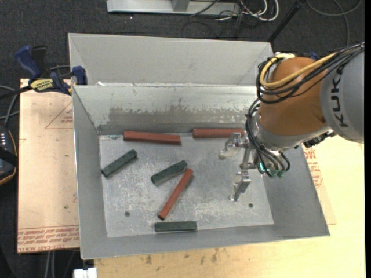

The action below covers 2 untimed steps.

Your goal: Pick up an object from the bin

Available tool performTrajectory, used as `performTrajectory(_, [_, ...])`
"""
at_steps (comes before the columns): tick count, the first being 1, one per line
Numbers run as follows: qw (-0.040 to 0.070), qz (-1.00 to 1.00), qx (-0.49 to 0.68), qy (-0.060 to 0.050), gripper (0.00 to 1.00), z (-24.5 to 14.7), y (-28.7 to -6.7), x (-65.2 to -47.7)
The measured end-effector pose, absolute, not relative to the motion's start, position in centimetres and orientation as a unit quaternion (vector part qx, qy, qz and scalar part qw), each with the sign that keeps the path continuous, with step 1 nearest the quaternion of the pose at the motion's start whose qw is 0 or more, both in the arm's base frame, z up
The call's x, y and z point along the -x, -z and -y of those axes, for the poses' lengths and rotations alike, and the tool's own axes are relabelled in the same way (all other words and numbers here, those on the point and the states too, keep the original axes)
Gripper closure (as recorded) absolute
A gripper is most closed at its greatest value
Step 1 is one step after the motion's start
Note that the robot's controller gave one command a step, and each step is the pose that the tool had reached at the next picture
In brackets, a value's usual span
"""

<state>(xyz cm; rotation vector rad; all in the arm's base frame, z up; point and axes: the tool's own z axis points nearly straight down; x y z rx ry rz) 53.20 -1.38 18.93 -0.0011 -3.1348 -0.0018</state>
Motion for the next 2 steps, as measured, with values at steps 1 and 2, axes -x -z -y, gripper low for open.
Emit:
performTrajectory(1, [0.0, 1.0, 0.0, 0.0, 0.0, 1.4, -19.3, -53.4])
performTrajectory(2, [-0.003, 0.999, 0.032, 0.0, 0.0, -1.9, -17.0, -55.2])
